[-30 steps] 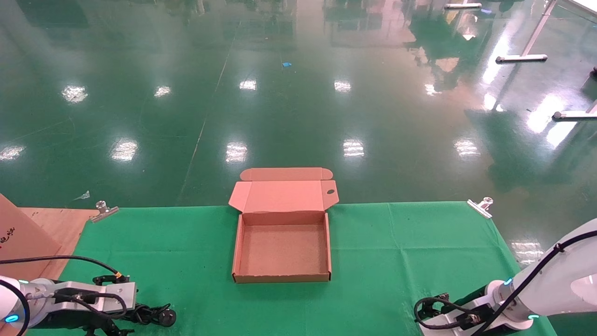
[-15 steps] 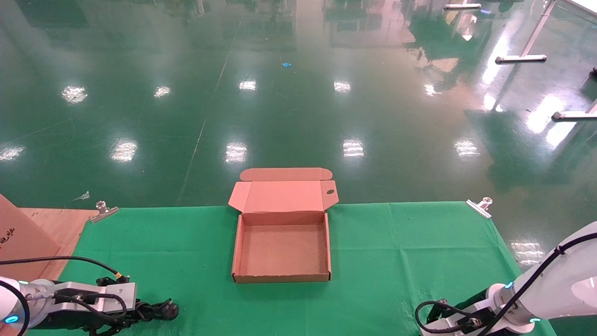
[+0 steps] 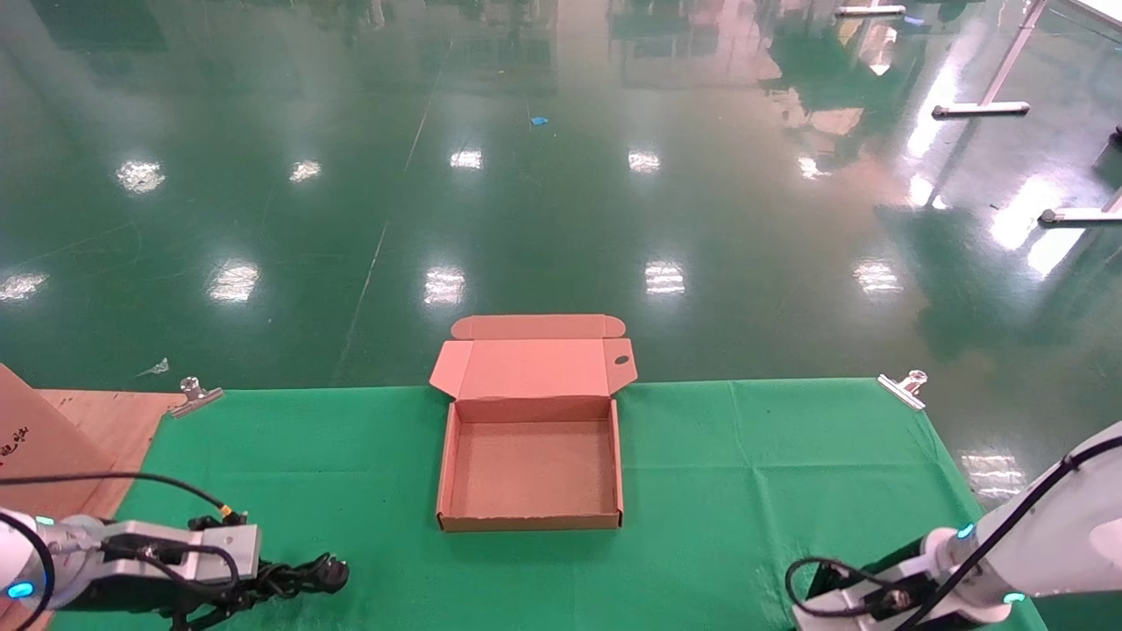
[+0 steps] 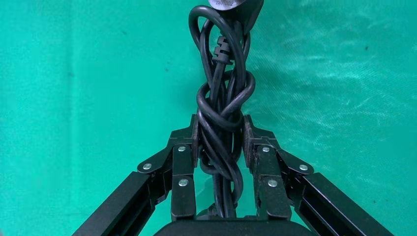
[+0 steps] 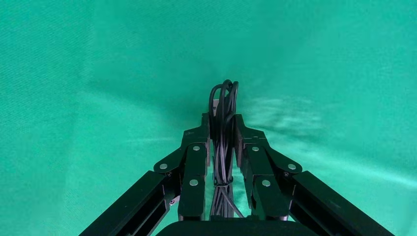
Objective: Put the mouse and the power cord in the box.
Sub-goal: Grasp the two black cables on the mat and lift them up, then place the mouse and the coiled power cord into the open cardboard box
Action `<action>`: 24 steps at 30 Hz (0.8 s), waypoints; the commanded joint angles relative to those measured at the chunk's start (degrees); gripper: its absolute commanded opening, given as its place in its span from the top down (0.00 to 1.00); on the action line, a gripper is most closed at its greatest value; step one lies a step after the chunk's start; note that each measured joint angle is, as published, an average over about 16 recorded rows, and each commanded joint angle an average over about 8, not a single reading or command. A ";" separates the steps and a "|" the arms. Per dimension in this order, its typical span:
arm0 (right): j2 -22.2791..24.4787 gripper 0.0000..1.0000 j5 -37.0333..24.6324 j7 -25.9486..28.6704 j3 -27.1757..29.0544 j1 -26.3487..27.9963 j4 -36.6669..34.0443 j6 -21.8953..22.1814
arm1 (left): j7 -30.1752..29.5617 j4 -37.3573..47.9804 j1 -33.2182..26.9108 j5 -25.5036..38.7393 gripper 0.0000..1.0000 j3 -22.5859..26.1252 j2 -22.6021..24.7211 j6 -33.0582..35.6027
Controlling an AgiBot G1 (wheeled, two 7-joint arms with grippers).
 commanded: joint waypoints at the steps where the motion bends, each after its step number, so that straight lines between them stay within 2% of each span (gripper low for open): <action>1: 0.25 1.00 0.24 -0.12 0.17 0.50 -0.04 -0.53 | 0.03 -0.10 -0.52 0.04 1.00 0.03 -0.14 0.80; 11: 1.06 1.00 2.16 -0.32 1.50 8.64 2.47 -6.60 | 1.21 -2.30 -9.10 1.62 1.00 1.19 -0.40 13.29; 18: -1.34 1.00 2.97 2.64 2.10 14.80 5.05 -8.76 | 1.36 -4.33 -18.06 3.87 1.00 2.86 2.37 23.17; 21: -3.22 1.00 3.31 4.65 2.39 17.44 6.06 -8.84 | 1.31 -4.69 -21.39 4.29 1.00 3.14 3.92 24.14; 24: -5.71 1.00 3.63 6.89 2.66 19.94 6.76 -8.19 | 1.18 -4.93 -24.10 4.16 1.00 2.94 5.43 22.05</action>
